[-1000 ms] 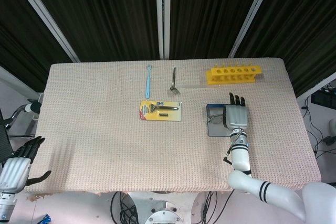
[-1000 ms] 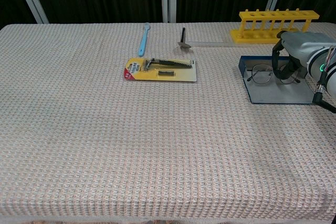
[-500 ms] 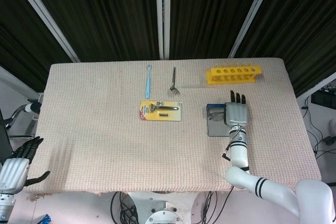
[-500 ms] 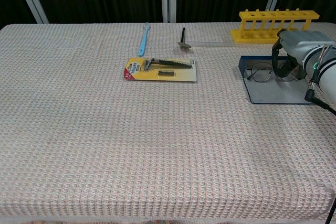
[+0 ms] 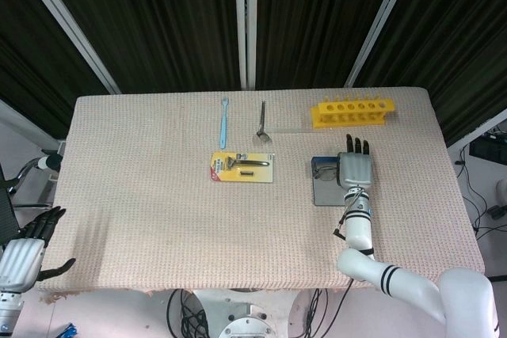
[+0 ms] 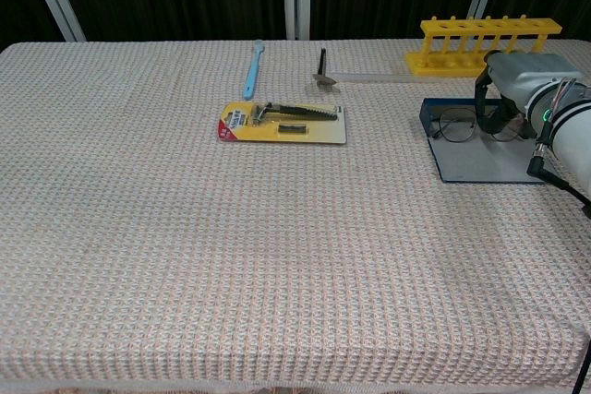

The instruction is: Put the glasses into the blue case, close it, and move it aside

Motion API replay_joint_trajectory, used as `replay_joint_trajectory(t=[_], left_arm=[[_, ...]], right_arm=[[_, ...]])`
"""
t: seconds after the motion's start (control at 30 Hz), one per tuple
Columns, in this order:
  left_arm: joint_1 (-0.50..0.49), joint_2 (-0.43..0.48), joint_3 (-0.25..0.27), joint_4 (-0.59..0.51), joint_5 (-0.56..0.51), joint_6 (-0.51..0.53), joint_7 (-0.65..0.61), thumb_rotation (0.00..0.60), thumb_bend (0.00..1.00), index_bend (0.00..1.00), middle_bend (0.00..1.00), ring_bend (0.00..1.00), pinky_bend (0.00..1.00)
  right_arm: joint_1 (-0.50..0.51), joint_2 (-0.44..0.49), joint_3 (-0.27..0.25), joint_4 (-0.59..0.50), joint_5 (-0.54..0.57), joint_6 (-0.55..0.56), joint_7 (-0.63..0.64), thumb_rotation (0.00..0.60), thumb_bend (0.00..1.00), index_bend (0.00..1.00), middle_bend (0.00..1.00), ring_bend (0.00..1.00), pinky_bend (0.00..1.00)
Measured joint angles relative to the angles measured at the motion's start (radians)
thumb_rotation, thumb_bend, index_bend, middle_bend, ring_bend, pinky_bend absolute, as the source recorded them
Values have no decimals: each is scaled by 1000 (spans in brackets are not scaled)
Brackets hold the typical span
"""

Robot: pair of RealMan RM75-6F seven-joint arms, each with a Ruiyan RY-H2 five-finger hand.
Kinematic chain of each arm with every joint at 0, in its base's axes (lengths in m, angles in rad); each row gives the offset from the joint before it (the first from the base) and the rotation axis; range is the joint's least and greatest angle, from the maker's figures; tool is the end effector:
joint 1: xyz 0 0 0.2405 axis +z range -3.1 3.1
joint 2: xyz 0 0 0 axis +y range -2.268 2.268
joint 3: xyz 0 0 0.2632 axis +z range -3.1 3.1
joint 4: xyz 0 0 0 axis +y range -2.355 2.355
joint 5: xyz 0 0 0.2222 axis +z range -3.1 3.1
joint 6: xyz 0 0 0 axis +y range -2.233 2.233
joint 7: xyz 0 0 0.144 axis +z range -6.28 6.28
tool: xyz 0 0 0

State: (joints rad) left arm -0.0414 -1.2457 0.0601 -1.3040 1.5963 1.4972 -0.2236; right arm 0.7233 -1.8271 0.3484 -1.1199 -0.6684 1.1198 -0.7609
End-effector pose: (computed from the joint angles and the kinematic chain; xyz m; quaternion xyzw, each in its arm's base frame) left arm -0.3732 0.1453 0.1215 -0.6215 -0.4239 -0.3723 0.5436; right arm -0.2167 -0.3887 -0.0473 0.6075 -0.4265 0.2324 0.6285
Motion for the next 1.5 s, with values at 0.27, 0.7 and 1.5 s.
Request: replay_joint_trajectory(t=[0.27, 0.7, 1.5], left_arm=[[-3, 0, -1, 0, 0, -4, -1, 562, 156, 52, 49, 80, 197], [-6, 7, 4, -8, 0, -16, 2, 565, 156, 52, 49, 80, 197], [-1, 15, 10, -32, 9, -7, 26, 567, 156, 53, 49, 80, 197]], right_arm=[[-5, -9, -19, 28, -39, 2, 27, 600, 447, 151, 0, 0, 0], [-56, 26, -58, -10, -141, 20, 132, 600, 446, 0, 0, 0, 0], [-231, 285, -283, -326, -380, 63, 177, 600, 133, 0, 0, 0, 0]])
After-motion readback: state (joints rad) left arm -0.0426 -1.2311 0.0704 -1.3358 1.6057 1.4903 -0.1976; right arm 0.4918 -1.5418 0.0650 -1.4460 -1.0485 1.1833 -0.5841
